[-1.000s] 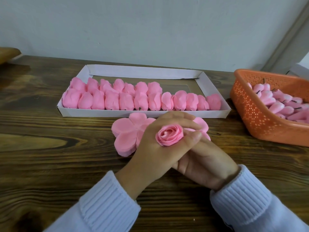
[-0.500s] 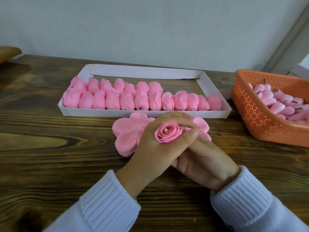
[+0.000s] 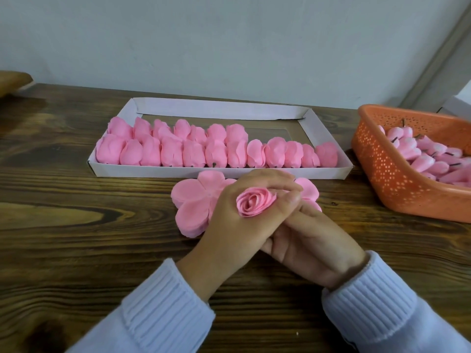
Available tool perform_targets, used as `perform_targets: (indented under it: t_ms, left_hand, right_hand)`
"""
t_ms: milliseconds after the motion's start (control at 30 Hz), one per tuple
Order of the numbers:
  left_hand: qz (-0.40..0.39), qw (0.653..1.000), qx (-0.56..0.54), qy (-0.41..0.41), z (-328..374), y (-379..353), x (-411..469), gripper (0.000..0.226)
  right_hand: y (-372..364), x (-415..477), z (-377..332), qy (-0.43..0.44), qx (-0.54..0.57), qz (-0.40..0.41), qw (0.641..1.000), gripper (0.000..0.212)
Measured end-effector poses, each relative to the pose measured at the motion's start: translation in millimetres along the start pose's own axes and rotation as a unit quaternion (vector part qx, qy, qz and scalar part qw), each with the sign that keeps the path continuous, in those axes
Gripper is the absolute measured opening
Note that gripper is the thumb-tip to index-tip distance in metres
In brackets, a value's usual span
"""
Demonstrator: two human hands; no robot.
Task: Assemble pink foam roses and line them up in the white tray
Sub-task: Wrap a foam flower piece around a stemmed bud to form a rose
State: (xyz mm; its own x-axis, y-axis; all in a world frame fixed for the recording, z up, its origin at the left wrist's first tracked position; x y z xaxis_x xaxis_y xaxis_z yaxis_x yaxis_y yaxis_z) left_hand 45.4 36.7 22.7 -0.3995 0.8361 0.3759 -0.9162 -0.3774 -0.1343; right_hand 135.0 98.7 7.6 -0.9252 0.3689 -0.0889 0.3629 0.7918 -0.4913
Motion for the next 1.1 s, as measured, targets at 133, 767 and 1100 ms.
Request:
perform_targets:
  t_ms: [133, 767, 1100]
  left_hand:
    - [0.012, 1.0, -0.011, -0.005, 0.8, 1.4, 0.0, 0.01]
    - [-0.001, 1.0, -0.014, 0.018, 1.8, 0.4, -0.4, 0.013]
    - [0.019, 1.0, 0.002, -0.015, -1.8, 2.1, 1.1, 0.009]
  right_hand:
    - [-0.2, -1.5, -2.6, 0.033, 0.074, -0.05, 0.995, 0.067]
    - [-2.2, 1.4, 0.8, -0.033, 0.018, -0.021, 0.999, 0.047]
    - [-1.1, -0.9, -1.2, 0.018, 0.08, -0.034, 0.996, 0.058]
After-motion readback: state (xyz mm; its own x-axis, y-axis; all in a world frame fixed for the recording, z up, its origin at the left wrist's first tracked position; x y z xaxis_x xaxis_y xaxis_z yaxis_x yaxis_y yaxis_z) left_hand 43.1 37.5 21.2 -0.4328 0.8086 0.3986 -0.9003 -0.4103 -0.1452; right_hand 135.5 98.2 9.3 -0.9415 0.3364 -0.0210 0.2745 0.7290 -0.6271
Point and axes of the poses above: each hand's wrist, its own x-axis towards the middle knuckle, its own y-axis out of the back of the hand, z = x × y, the point moved 2 cm from there along x, towards the middle knuckle, and after that the axes turned 5 degrees about -x, right-handed, at the moved point
